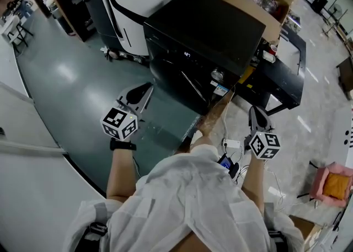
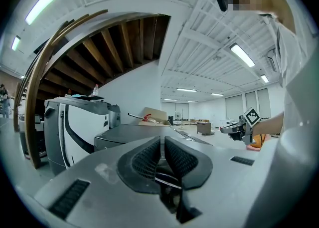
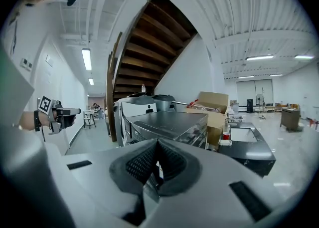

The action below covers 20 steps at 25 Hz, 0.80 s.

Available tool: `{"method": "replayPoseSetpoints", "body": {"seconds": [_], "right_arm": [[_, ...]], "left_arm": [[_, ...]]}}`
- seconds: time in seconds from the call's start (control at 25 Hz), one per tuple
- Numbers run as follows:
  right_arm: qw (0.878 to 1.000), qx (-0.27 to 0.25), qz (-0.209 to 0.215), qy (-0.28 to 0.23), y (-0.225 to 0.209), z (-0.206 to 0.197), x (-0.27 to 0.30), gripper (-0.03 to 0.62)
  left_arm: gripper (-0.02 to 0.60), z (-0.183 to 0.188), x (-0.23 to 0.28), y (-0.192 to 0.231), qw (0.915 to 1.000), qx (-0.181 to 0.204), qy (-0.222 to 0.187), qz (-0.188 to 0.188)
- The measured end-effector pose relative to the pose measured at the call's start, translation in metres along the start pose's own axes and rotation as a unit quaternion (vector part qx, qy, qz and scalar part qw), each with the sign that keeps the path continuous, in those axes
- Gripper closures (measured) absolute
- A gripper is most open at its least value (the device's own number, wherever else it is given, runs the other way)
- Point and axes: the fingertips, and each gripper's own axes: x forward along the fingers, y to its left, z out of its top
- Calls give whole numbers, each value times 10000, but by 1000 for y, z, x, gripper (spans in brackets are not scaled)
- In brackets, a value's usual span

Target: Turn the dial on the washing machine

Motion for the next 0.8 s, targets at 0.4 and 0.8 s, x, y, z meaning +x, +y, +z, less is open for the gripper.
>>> {"method": "replayPoseSetpoints", "body": {"seconds": [0.4,0.8], "right_arm": [[9998,-61,0,-189,0,13,-21,594],[9998,-71,57,-159,3,12,-19,594]], "left_arm": [[552,4,-14,-6,10000,82,24,1],[552,0,-15,-8,10000,26,43,-17]]}}
